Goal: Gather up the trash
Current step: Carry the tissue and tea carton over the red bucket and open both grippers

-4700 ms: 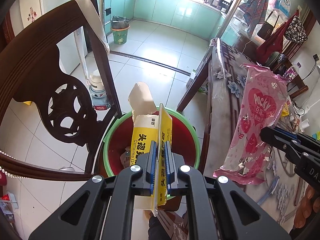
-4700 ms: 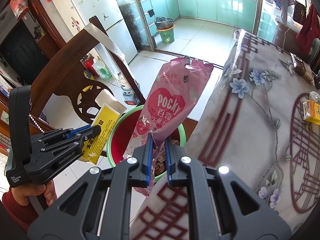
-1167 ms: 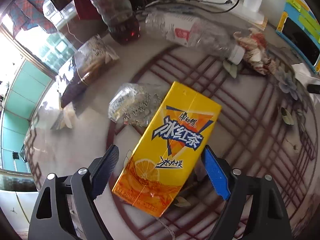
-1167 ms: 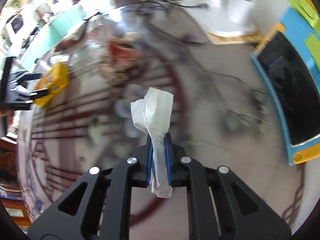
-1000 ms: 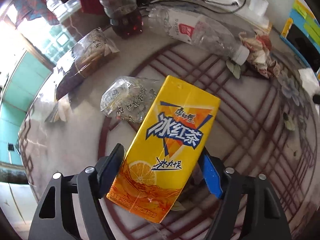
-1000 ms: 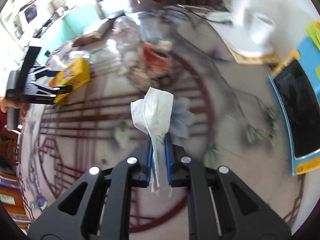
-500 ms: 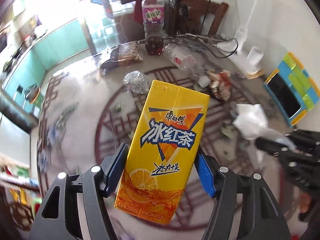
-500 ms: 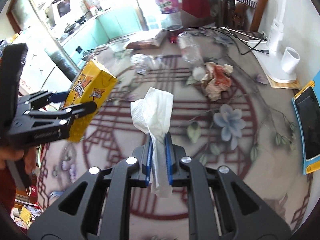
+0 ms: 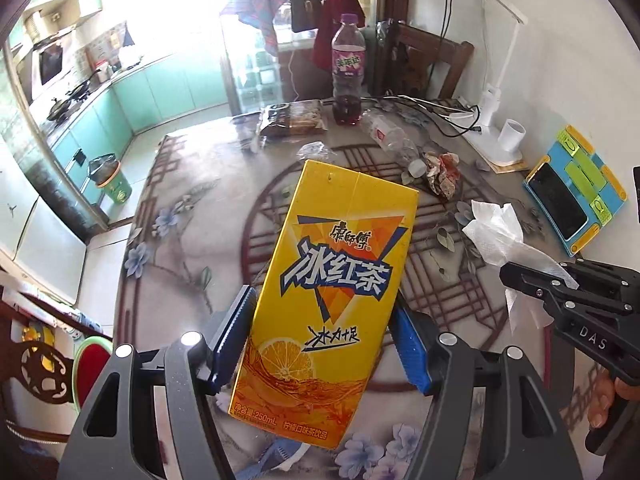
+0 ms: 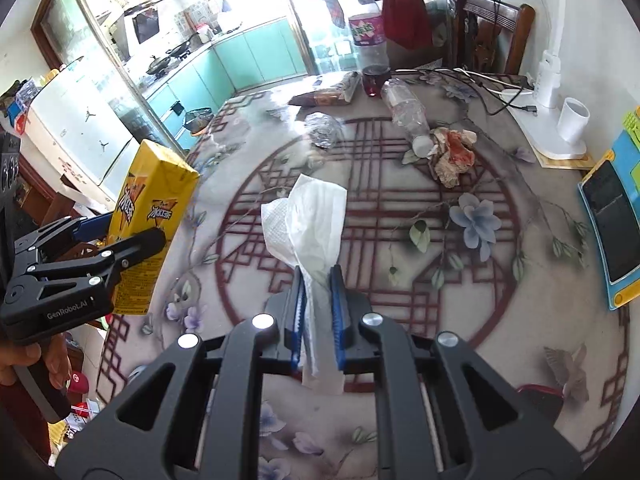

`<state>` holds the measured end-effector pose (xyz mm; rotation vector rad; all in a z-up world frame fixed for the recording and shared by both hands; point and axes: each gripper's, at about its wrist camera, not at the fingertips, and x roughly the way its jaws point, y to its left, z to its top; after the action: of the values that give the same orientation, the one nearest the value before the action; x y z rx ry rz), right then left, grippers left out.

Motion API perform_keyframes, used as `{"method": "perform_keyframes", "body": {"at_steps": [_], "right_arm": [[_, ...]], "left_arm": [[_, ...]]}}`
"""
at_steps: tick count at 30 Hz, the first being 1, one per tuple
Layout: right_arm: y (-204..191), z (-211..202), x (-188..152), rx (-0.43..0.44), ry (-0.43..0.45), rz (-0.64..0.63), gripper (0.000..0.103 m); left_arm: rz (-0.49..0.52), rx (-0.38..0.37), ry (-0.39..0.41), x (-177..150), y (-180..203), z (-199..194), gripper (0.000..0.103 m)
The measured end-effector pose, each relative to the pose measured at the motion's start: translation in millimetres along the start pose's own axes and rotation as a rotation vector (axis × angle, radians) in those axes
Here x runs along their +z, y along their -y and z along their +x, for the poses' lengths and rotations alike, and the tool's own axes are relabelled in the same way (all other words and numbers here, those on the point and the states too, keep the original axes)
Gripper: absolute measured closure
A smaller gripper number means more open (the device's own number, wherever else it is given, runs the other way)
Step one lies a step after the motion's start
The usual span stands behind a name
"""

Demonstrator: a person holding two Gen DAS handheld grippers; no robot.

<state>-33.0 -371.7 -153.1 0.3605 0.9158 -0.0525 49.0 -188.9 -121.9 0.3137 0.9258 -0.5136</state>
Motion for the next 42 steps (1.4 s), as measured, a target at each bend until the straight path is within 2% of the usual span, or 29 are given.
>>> {"method": "perform_keyframes", "body": {"at_steps": [7, 18, 32, 42], "right_arm": [[-29.3, -4.1, 3.7, 0.041, 0.026, -0.039, 0.09], [-112.2, 6.7, 10.5, 0.104, 0.032, -0.143, 0.09], [-242.0, 43.1, 0.3, 0.122, -0.006, -0.217, 0.09], [-341.8, 81.0, -13.1, 0.173, -0.057, -0.27, 0.09]], "left_arm": [[-0.069, 0.028, 0.019, -18.1, -28.9, -19.0, 0.04], [-0.188, 0.066, -0.004, -59.4, -106.3, -32.5, 0.04], [-0.312, 0.11, -0.022, -116.1, -248.3, -45.6, 0.04], [-0.399, 0.157, -0.064, -167.5, -351.6, -47.4, 0.04]]}}
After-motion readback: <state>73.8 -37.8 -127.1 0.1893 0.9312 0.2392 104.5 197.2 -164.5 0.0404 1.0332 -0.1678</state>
